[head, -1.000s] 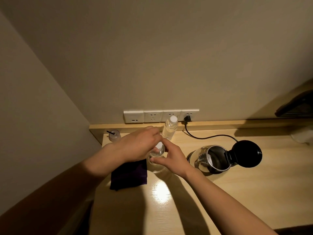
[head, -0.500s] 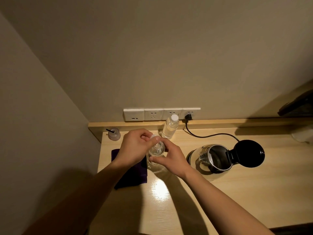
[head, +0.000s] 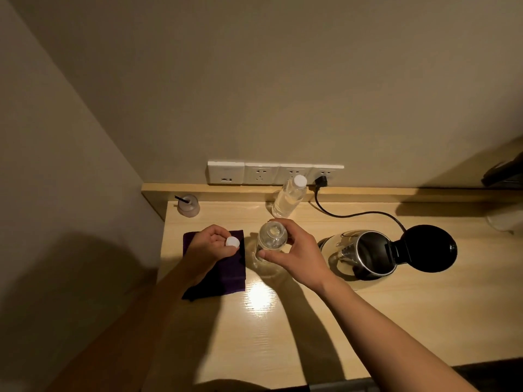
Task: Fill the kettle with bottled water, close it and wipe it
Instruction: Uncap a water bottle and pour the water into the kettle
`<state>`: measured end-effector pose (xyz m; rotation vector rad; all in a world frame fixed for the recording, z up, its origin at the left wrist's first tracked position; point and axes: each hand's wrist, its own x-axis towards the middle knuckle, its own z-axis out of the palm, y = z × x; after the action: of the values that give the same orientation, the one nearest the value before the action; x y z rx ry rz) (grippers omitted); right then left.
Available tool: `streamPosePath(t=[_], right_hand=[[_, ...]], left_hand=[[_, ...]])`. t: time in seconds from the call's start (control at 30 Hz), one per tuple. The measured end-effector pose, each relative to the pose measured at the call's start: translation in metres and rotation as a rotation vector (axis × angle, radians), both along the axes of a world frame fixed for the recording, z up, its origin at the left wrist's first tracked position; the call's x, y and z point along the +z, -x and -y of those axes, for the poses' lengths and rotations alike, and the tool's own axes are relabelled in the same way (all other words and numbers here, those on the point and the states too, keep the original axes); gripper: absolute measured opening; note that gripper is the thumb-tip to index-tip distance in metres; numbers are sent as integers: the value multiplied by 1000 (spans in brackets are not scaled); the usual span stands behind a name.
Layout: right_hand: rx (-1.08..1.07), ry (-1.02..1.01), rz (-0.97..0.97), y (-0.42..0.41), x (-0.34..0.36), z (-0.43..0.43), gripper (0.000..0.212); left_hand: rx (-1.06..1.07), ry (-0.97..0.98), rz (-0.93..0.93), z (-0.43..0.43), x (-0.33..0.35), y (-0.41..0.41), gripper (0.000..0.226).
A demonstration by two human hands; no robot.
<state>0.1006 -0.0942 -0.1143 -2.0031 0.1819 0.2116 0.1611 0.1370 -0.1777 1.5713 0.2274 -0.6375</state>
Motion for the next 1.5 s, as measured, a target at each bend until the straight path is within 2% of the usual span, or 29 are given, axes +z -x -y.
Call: streamPosePath(t=[0.07,0.13,0.33,0.5,0.6,0.73,0.83,1.0,1.07,1.13,1.2,1.27,1.33,1.37,1.43,1.5], right_hand=[[1,19,0,2,0,1,61],[-3,38,4,4,1,1,59],[-10,30,1,5,3,2,59],[-23,34,2,8,6,2,59],[-32,34,1,11,10,1,59],[-67,37,15,13,21,2,60],[-82,42,33,17,32,3,59],[-121,59,98,25,56,7,60],[-129,85,133,28,65,10,61],[-131,104,153,31,72,14,62],[-147,104,171,35,77,18,63],[-163,105,189,39,80,23,64],[-173,108,196,45,83,30,65],[-177,108,195,48,83,34,68],[-185,98,176,57,83,43,83],[-223,110,155,71,81,53,96]], left_hand=[[-46,-151,105,1,-21,3,26],[-64,-270,195,0,-38,8,27],[-154,-495,629,-4,-64,21,28],[-175,-526,687,-6,-64,24,30],[-216,-545,647,-8,-55,20,55],[-309,-355,607,2,-18,18,86],[-430,-176,505,29,15,22,98],[-335,62,421,76,53,39,86],[-238,124,415,94,63,47,73],[-91,207,400,111,68,54,50],[20,279,342,125,74,60,45],[43,310,305,135,77,64,43],[19,336,313,141,77,65,29],[-25,315,332,143,76,65,27],[-113,238,362,146,75,65,47],[-161,159,372,150,75,66,55]])
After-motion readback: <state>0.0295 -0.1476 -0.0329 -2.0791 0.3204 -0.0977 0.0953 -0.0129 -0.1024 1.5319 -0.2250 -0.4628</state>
